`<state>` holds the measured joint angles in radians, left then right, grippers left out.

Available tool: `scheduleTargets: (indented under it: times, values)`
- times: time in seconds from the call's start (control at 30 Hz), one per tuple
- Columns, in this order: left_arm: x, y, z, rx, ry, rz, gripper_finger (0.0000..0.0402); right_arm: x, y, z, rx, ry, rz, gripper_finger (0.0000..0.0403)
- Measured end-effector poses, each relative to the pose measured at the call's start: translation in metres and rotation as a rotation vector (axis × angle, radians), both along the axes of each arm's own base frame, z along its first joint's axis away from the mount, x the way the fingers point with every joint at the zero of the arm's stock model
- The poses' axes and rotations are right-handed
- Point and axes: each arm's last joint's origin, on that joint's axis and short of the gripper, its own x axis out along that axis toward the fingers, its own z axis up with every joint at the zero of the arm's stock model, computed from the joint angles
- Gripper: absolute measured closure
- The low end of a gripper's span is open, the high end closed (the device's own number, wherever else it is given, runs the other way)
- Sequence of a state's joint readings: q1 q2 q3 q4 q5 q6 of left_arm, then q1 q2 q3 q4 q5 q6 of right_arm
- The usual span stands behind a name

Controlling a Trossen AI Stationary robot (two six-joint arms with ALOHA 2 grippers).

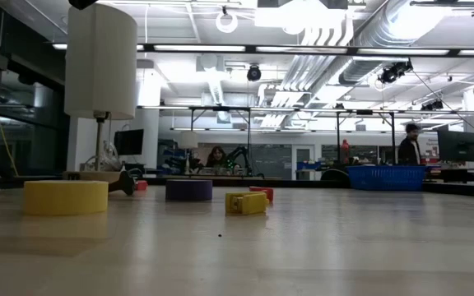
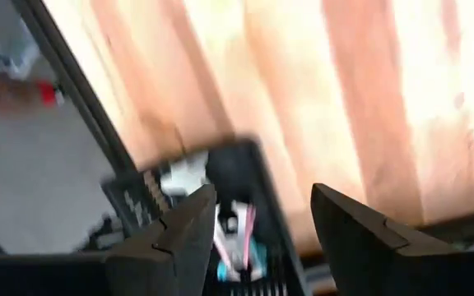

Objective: Pick and place Stapler, Stapler remover, tape
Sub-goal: Put the bottom red stapler into the red bin

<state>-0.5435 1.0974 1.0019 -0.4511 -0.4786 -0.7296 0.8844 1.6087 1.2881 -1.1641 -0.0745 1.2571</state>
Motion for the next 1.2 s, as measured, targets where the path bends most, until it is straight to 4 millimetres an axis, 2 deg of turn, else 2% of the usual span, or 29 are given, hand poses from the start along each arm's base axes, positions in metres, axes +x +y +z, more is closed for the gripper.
scheduleTargets:
  times: [0.13, 0.43, 0.63, 0.8, 1.03, 1.2]
  values:
    - [0.000, 0.000, 0.000, 0.001, 0.000, 0.002, 0.0195, 0.013, -0.018, 0.009, -0.034, -0.092, -0.078, 0.0210]
    - [0.000, 0.000, 0.000, 0.001, -0.001, 0.003, 0.0195, 0.060, -0.060, 0.012, -0.130, -0.307, -0.277, 0.0210]
    - [0.000, 0.000, 0.000, -0.005, -0.001, 0.007, 0.0195, 0.091, -0.086, 0.017, -0.129, -0.470, -0.455, 0.0210]
    - [0.000, 0.000, 0.000, -0.002, -0.003, 0.013, 0.0195, 0.111, -0.108, 0.020, -0.130, -0.564, -0.537, 0.0210]
    - [-0.001, 0.002, -0.002, 0.014, 0.010, 0.055, 0.0195, 0.140, -0.134, -0.004, -0.117, -0.492, -0.552, 0.0207]
    - [-0.008, 0.007, 0.001, -0.003, 0.012, 0.083, 0.0195, 0.159, -0.156, -0.026, -0.095, -0.439, -0.548, 0.0172]
